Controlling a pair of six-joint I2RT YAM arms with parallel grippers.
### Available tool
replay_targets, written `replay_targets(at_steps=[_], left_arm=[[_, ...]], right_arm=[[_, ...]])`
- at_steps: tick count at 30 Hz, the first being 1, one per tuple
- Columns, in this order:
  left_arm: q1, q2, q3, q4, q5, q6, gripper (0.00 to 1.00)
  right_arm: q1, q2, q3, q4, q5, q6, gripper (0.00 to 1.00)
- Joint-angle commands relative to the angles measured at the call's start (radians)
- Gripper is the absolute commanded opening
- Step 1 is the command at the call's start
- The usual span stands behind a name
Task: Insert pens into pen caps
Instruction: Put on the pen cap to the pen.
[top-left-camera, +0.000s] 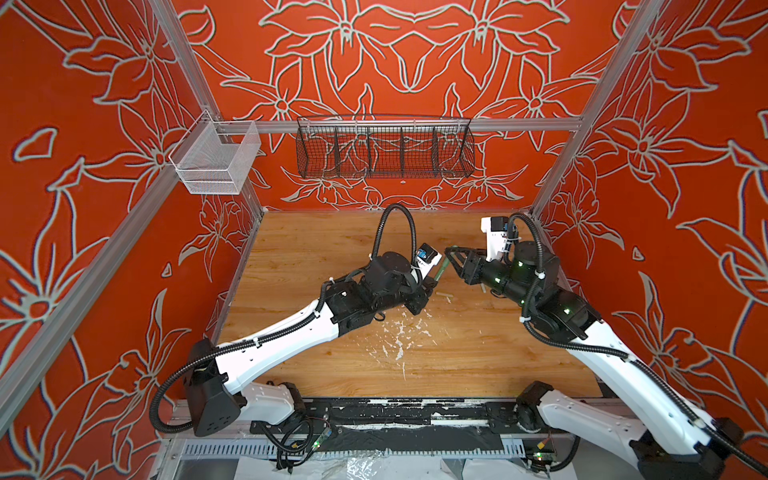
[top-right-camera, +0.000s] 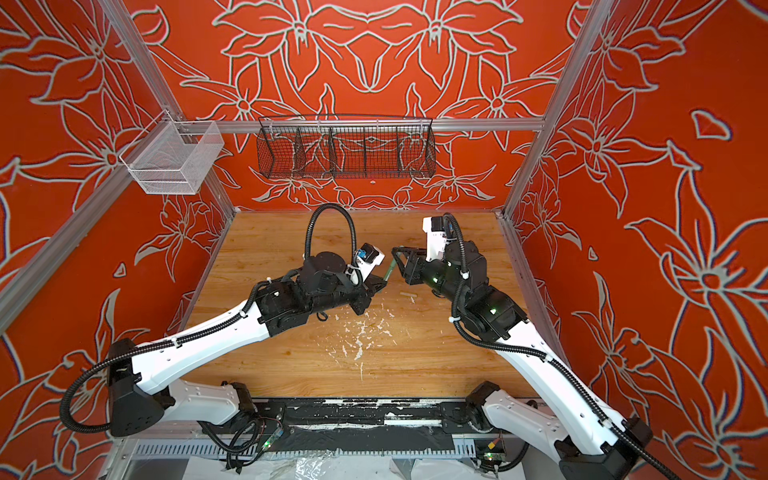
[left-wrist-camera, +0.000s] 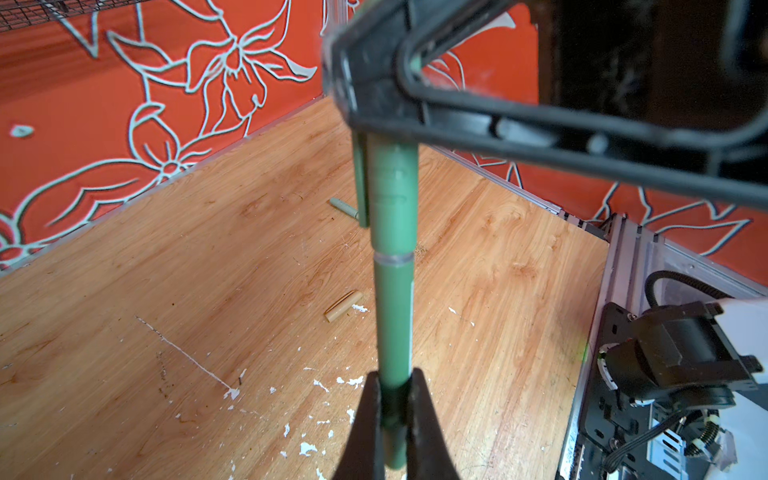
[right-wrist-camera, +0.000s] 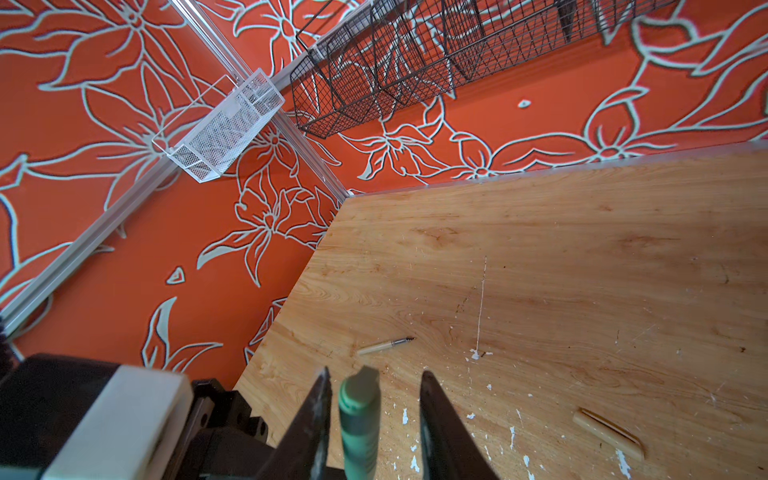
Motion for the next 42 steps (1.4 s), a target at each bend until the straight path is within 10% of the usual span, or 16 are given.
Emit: replay_targets(at_steps=[1,22,42], left_arm=[[0.002,0.001,0.019,0.004,0.013,-0.001,0.00],[0.001,0.008,0.035,0.037,-0.019,-0.004,0.00],[0.016,0.088,0.223,0.132,-0.115,0.075,0.00]], right_arm=[[0.005,0.000,0.009,0.037,0.023,0.000,0.35],[0.007,0.014,0.010,0.035,-0.016,0.005,0.00],[0.011,-0.005,-0.066,0.032,-0.078,0.056,0.00]])
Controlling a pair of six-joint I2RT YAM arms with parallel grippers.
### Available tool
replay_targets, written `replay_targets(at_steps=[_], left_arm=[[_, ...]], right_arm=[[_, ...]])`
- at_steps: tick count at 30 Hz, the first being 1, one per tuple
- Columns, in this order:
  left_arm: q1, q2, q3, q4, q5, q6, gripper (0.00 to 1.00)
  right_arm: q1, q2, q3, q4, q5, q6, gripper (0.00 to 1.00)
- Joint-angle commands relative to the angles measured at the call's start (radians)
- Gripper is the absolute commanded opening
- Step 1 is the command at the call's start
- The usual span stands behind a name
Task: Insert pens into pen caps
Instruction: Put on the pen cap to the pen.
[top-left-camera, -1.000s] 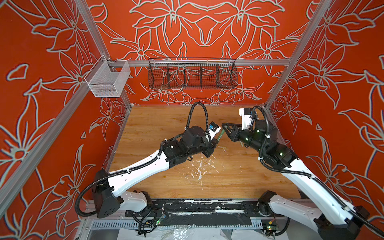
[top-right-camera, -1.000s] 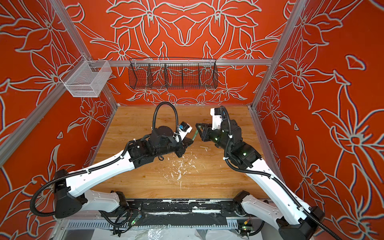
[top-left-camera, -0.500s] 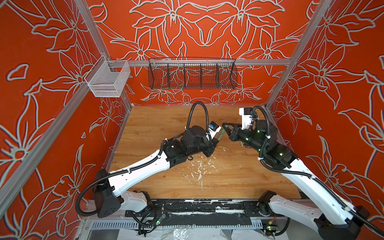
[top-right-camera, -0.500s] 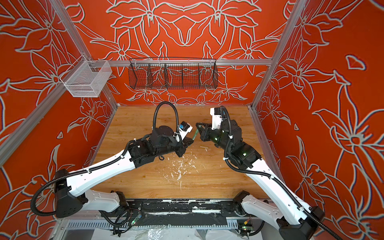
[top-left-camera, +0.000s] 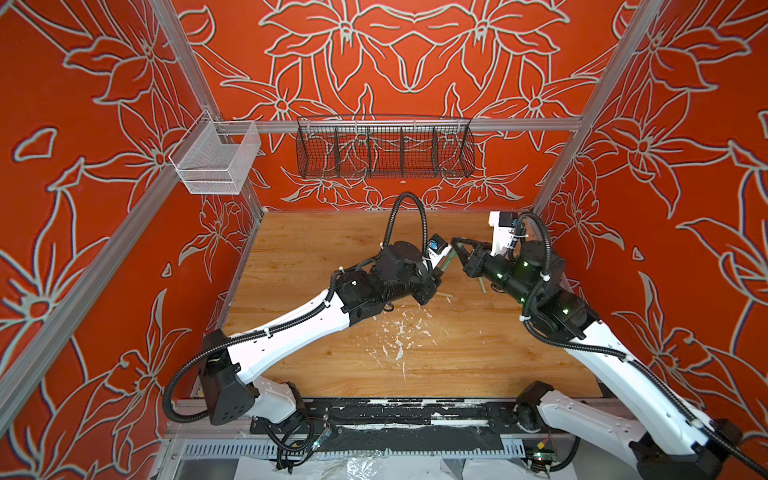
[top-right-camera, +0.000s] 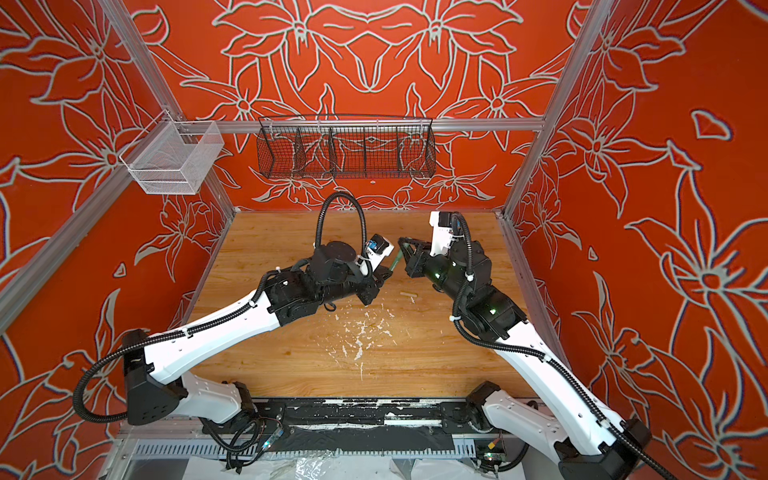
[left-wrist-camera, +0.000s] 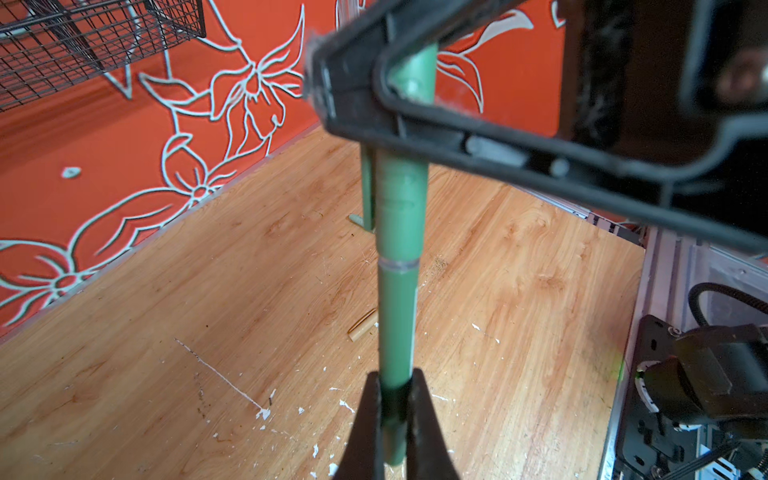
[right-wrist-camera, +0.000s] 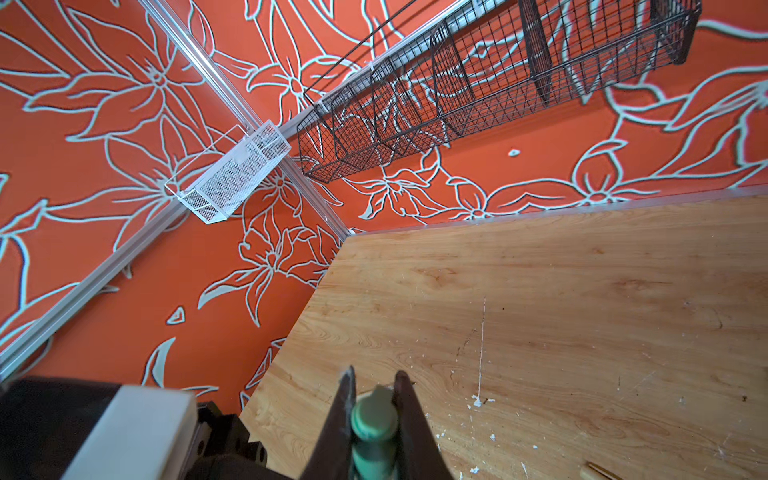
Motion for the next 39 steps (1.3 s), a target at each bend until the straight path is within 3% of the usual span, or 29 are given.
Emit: replay_targets(at_steps=[1,14,39], left_arm=[[0.018,-0.008,0.069,0.200,-0.043,0.009,0.00],[0.044,-0.006,0.083,0.242,0.002,-0.018,0.00],[0.055,-0.060,0.066,0.254,-0.012,0.010,0.00]], right_arm=[[0.027,0.002,-0.039,-0.096,-0.103,0.050,0.00],[0.086,0.037,-0.129,0.017,-0.143,0.109,0.00],[0.135,0.161,-0.078,-0.092,-0.309,0.086,0.00]])
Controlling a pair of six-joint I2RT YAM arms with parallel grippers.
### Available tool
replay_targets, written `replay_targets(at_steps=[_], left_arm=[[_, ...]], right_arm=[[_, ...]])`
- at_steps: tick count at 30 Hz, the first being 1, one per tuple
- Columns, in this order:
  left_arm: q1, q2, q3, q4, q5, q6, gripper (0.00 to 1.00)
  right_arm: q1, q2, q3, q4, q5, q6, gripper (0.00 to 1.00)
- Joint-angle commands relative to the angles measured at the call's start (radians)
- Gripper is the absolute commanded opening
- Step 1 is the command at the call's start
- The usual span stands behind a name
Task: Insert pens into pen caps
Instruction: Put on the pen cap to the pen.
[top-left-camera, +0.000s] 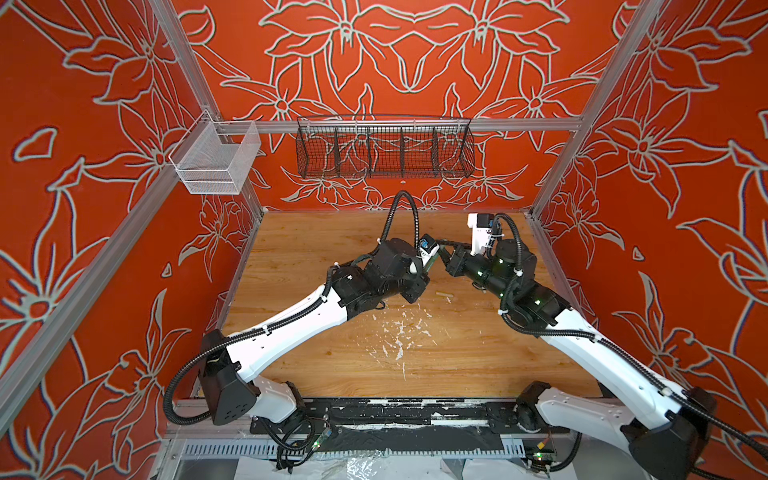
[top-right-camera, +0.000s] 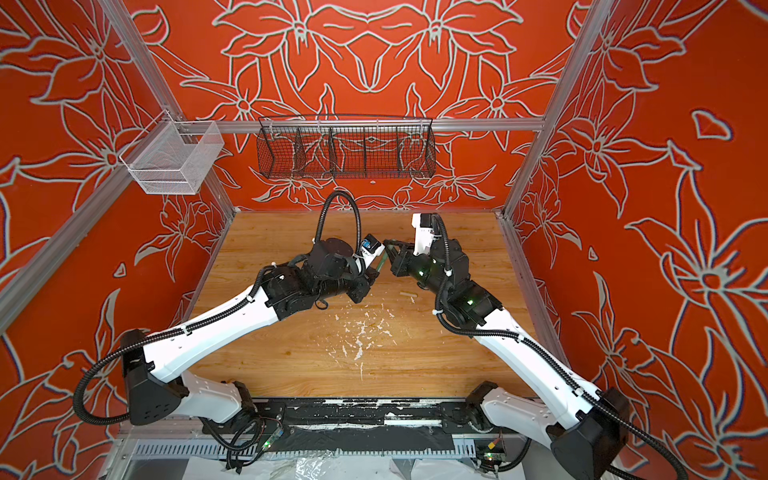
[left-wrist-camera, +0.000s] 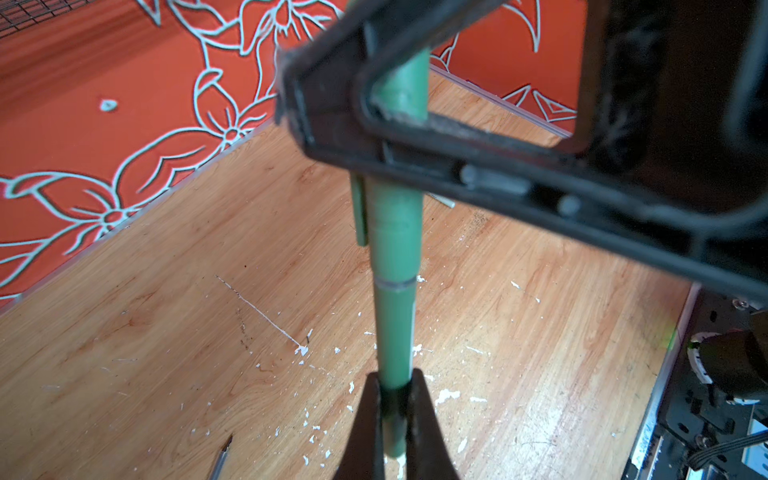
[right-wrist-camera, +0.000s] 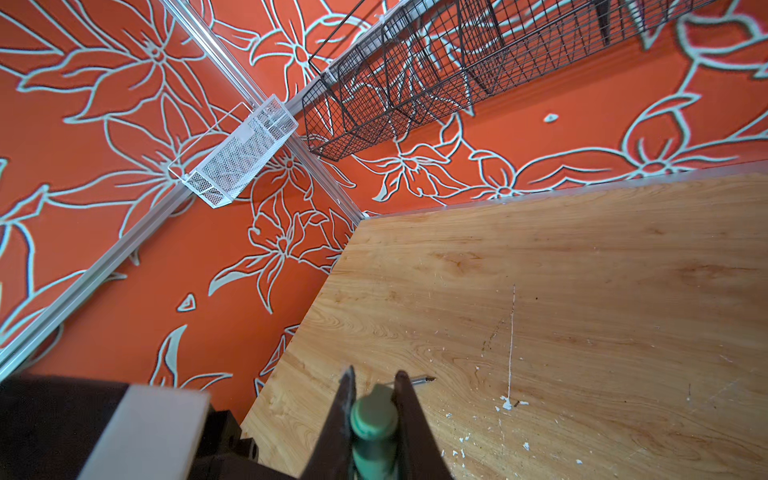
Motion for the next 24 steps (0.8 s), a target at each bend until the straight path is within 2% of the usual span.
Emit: replay_targets(at_steps=[1,7,11,15,16,18,21,22,24], left_arm=[[0.005,-0.060,0.058,0.392,0.011,0.002,0.00],[0.005,-0.070,0.054,0.366,0.079,-0.027,0.00],[0.005,-0.090,0.002,0.386,0.137,-0.050,0.00],[0.006,-0.074,0.012,0.323,0.157,-0.060,0.02],[0.006,-0.070,0.016,0.308,0.162,-0.060,0.05],[0.006,-0.072,0.011,0.300,0.176,-0.064,0.20],[0.006,-0.084,0.003,0.293,0.179,-0.070,0.32],[0.006,-0.090,0.000,0.293,0.181,-0.071,0.39],[0.006,-0.098,-0.003,0.287,0.190,-0.070,0.41]], right_arm=[[0.091,0.034,-0.029,-0.217,-0.251,0.042,0.00],[0.084,-0.049,-0.019,-0.165,-0.111,0.031,0.00],[0.070,-0.039,0.022,-0.173,-0.123,0.021,0.00],[0.061,-0.021,0.047,-0.170,-0.142,0.018,0.00],[0.059,-0.016,0.056,-0.174,-0.138,0.016,0.00],[0.053,-0.013,0.066,-0.174,-0.134,0.014,0.00],[0.039,-0.010,0.081,-0.181,-0.125,0.007,0.00],[0.034,-0.008,0.085,-0.182,-0.123,0.008,0.00],[0.026,-0.008,0.089,-0.179,-0.132,0.009,0.00]])
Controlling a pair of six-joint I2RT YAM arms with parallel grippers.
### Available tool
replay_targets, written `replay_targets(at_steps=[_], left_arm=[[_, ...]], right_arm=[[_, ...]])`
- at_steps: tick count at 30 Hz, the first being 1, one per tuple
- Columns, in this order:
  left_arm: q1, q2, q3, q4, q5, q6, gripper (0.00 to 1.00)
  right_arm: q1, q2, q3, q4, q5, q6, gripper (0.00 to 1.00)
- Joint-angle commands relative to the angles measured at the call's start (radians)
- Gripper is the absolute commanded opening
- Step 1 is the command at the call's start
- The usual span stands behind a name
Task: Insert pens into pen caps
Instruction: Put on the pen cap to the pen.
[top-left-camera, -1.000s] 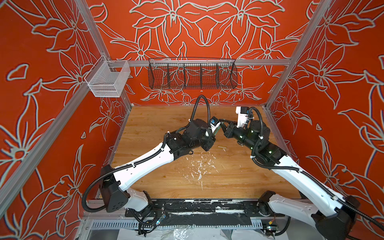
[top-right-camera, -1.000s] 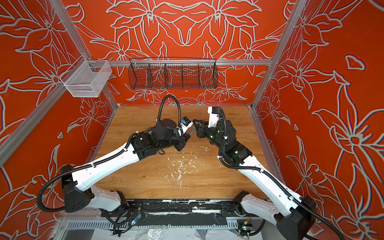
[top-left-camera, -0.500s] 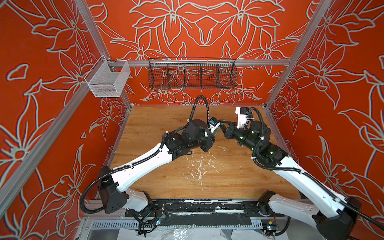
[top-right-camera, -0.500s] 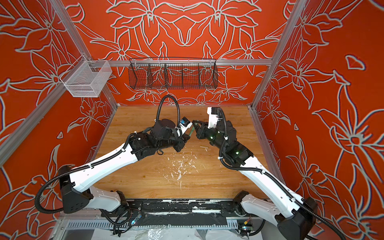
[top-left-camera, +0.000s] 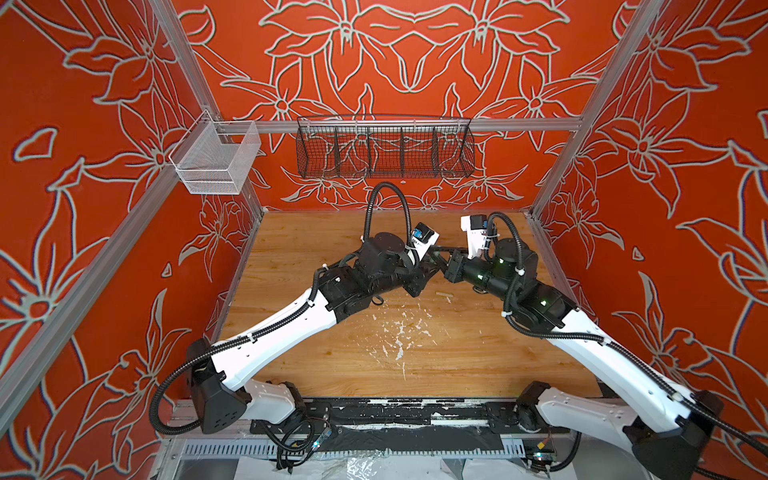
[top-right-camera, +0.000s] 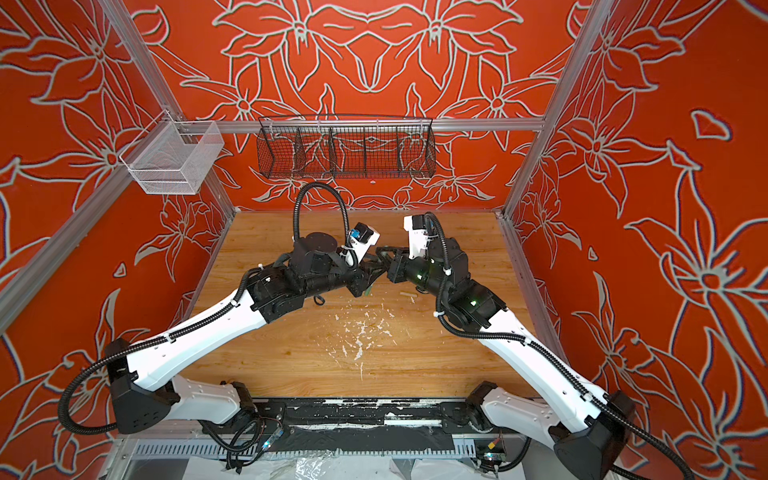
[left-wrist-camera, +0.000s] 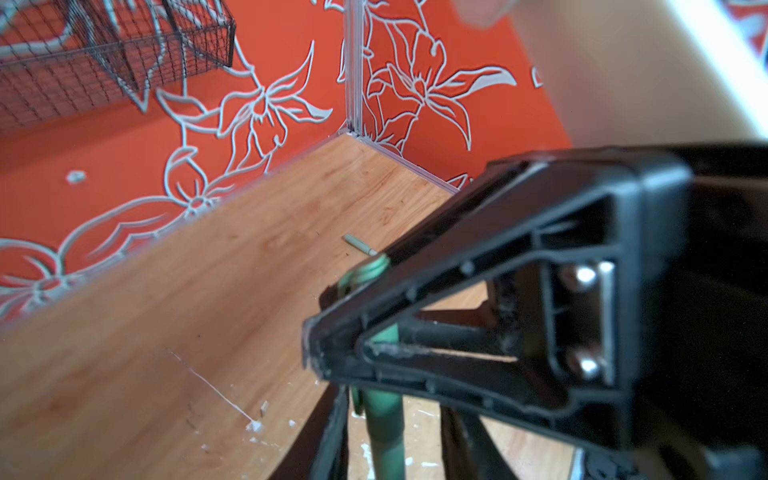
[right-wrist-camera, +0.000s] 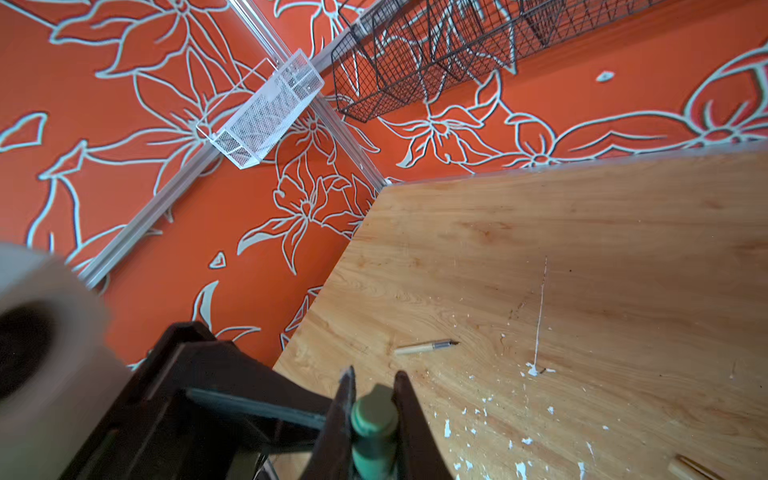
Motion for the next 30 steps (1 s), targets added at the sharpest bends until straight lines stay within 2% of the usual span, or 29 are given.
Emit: replay_targets(at_steps=[1,4,5,8,10,12,17,26,30], left_arm=[[-0.005,-0.038,0.017,0.121,0.048,-0.006,0.41],[-0.005,-0.048,0.017,0.096,0.051,-0.008,0.42],[-0.005,-0.054,0.011,0.091,0.048,-0.011,0.47],[-0.005,-0.081,-0.011,0.064,0.044,-0.012,0.50],[-0.005,-0.101,-0.024,0.033,0.035,-0.014,0.58],[-0.005,-0.121,-0.045,0.009,0.042,-0.010,0.70],[-0.004,-0.149,-0.116,-0.018,0.121,0.024,0.82],[0.002,-0.079,-0.127,-0.048,0.155,0.012,0.84],[0.006,-0.057,-0.120,-0.035,0.176,0.001,0.72]], right_arm=[[0.000,0.009,0.019,-0.061,-0.063,0.013,0.00],[-0.010,0.007,0.025,-0.073,-0.047,0.005,0.00],[-0.016,0.003,0.031,-0.084,-0.041,-0.004,0.00],[-0.047,-0.013,0.037,-0.098,-0.029,-0.016,0.00],[-0.072,-0.023,0.043,-0.103,-0.040,-0.022,0.00],[-0.091,-0.028,0.054,-0.112,-0.056,-0.031,0.00],[-0.110,-0.026,0.075,-0.119,-0.104,-0.049,0.00],[-0.114,-0.054,0.062,-0.066,-0.187,-0.067,0.00],[-0.114,-0.070,0.044,-0.052,-0.198,-0.068,0.00]])
